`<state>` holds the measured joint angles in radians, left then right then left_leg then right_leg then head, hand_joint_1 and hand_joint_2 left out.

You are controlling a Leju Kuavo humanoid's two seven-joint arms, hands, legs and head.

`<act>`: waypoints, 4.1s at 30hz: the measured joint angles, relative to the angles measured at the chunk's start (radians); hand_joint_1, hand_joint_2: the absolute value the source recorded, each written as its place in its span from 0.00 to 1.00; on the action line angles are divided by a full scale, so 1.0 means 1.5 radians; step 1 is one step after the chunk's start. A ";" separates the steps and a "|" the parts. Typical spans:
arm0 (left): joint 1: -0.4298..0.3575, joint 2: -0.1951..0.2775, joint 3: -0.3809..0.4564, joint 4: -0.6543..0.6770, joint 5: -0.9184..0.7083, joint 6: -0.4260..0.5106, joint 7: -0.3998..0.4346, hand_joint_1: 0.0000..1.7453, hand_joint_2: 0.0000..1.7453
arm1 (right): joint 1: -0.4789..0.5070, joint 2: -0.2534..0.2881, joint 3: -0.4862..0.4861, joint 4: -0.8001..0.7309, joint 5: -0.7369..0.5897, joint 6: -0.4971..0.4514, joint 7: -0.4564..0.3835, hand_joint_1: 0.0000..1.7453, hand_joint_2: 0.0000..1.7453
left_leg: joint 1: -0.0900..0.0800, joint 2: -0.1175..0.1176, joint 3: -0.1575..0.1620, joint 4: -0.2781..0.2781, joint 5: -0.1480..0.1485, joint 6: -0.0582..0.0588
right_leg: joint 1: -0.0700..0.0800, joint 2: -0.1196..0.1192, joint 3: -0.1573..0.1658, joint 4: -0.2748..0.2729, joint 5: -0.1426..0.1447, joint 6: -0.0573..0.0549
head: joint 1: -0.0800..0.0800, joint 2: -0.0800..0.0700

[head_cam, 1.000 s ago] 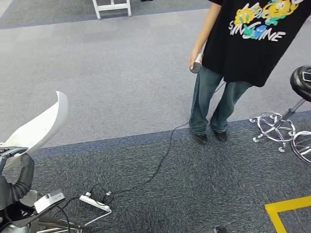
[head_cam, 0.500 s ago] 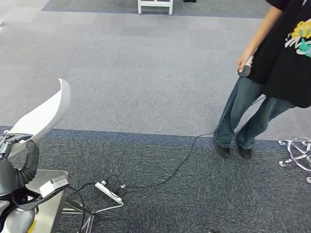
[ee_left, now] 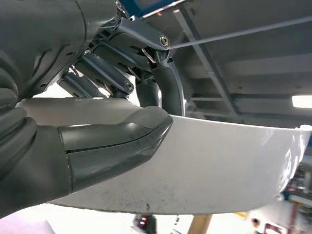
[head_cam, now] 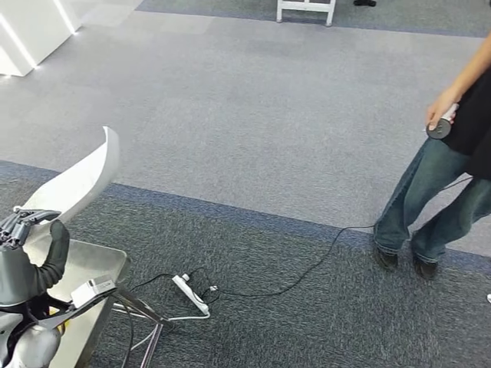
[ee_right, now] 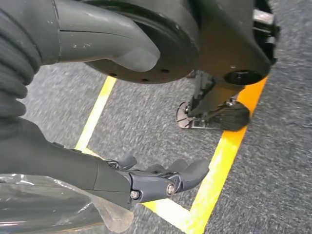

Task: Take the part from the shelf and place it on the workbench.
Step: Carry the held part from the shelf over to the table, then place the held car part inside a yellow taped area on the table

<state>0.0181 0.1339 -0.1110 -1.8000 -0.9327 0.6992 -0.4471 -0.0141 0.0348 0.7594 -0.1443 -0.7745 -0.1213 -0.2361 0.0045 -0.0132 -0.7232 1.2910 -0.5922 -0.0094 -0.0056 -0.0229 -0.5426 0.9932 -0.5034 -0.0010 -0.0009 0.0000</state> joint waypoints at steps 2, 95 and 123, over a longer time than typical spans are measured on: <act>0.001 0.000 0.000 0.002 0.000 0.000 0.000 1.00 1.00 | 0.001 0.001 0.001 0.001 0.001 0.000 0.000 0.00 1.00 | 0.000 0.003 0.008 -0.012 0.019 0.002 | 0.002 -0.018 0.002 0.000 -0.003 -0.001 | 0.000 0.000; 0.005 0.033 0.018 0.026 0.000 0.000 0.057 1.00 1.00 | 0.001 0.021 0.030 0.023 0.001 0.003 -0.056 0.00 1.00 | -0.004 -0.035 0.092 -0.188 0.086 0.017 | 0.002 0.034 -0.002 0.007 -0.012 0.009 | 0.005 0.000; -0.029 0.057 0.022 0.083 -0.030 0.001 0.073 1.00 1.00 | -0.001 0.020 0.046 0.023 0.015 0.009 -0.057 0.00 1.00 | 0.000 -0.033 0.110 -0.222 0.101 0.033 | 0.001 0.028 -0.009 0.024 -0.028 0.020 | 0.006 0.000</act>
<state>-0.0259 0.2191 -0.0775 -1.6754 -0.9783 0.7002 -0.3380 -0.0157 0.0649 0.8287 -0.1102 -0.7521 -0.1078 -0.3222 0.0051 -0.0624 -0.5574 0.9586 -0.4407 0.0399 -0.0040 0.0188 -0.5555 1.0286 -0.5460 0.0293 0.0077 -0.0002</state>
